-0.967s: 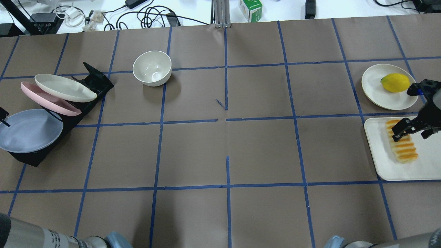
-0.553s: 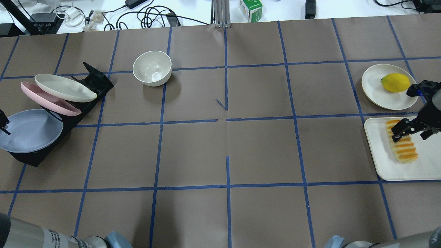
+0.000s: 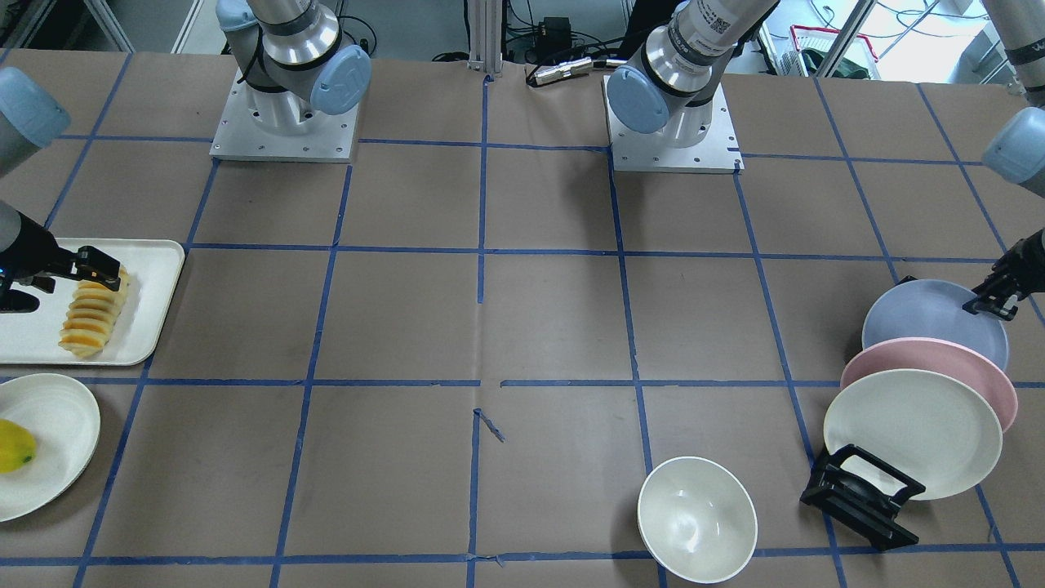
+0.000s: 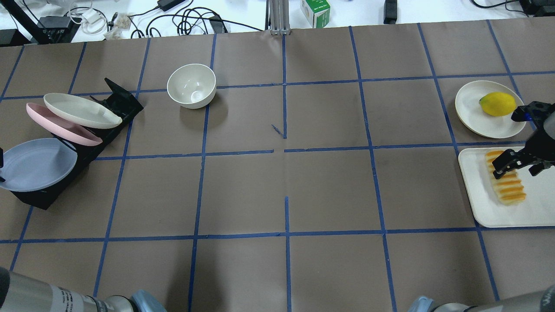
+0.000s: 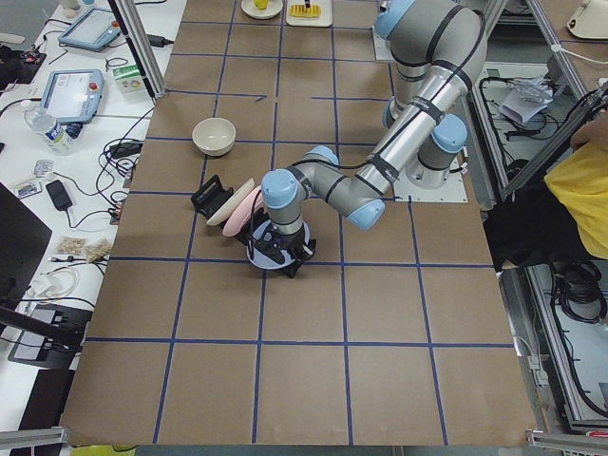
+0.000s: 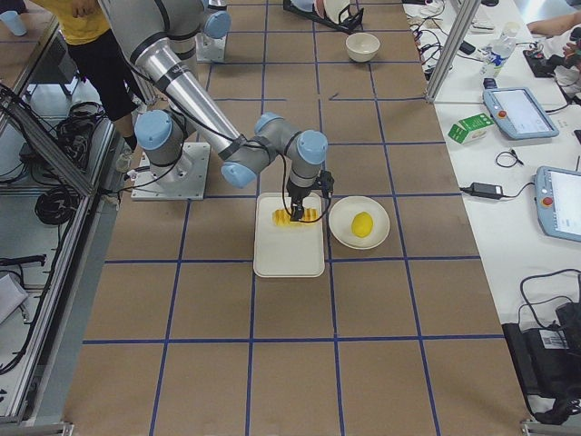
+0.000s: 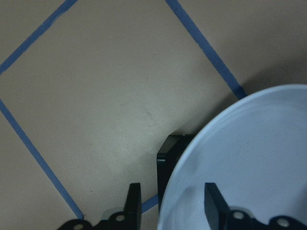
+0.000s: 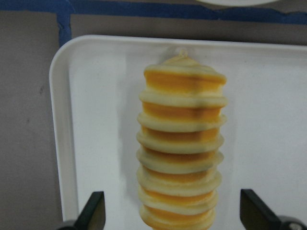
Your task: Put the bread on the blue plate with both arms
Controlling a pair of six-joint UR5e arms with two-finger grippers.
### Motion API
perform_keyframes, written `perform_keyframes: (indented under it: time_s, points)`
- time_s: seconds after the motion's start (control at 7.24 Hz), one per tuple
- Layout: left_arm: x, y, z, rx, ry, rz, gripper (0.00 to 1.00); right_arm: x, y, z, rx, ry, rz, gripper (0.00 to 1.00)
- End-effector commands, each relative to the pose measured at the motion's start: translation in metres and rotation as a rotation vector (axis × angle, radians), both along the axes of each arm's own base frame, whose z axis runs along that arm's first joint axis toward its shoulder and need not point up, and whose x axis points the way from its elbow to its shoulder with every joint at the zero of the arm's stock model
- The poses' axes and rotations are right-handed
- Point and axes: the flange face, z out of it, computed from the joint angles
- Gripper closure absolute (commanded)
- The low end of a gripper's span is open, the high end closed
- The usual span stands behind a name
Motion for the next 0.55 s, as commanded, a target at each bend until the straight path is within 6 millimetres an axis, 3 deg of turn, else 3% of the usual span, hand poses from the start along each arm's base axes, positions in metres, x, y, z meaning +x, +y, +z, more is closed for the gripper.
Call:
perform_keyframes:
  time_s: [0.0, 0.41]
  points:
    - [0.007, 0.008, 0.011, -0.009, -0.002, 0.016, 1.00, 0.000, 0.000, -0.004, 0.007, -0.005, 0.000, 0.00]
    - [0.017, 0.015, 0.047, -0.034, -0.036, -0.003, 1.00, -0.012, -0.013, -0.031, -0.010, 0.027, -0.002, 0.00]
